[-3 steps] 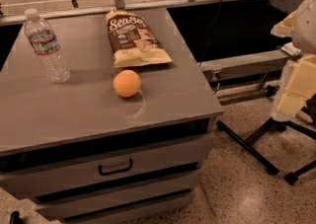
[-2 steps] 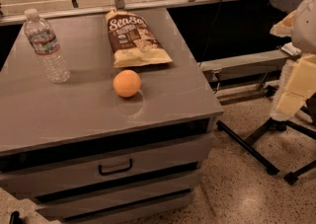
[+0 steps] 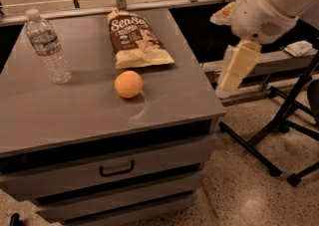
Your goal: Move orange near water bottle
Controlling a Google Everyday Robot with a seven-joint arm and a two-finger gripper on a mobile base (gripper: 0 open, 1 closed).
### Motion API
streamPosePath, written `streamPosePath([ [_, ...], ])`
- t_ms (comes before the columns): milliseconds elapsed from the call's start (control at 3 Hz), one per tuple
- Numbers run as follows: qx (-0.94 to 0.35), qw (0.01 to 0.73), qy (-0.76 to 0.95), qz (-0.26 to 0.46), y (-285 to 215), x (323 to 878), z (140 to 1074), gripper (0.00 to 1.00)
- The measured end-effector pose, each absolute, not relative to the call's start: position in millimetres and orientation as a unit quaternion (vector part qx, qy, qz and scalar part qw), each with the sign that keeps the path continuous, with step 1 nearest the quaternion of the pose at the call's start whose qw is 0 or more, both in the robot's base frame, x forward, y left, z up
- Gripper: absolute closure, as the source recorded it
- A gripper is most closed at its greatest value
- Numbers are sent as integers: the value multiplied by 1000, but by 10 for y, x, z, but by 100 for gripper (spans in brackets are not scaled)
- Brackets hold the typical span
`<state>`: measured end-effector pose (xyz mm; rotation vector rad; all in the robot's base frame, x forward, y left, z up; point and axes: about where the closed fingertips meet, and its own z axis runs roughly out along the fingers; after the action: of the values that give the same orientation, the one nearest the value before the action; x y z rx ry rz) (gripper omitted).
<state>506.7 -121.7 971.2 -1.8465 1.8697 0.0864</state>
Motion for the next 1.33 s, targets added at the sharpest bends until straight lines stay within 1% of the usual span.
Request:
streamPosePath([
  [333, -714, 262, 644, 81, -463, 5449, 9449, 0],
  [667, -732, 254, 620, 126, 90, 5621, 9164, 0],
  [1000, -740, 247, 604, 163, 473, 5657, 8933, 0],
  [1333, -747, 243, 593, 179, 692, 5630, 8791, 0],
])
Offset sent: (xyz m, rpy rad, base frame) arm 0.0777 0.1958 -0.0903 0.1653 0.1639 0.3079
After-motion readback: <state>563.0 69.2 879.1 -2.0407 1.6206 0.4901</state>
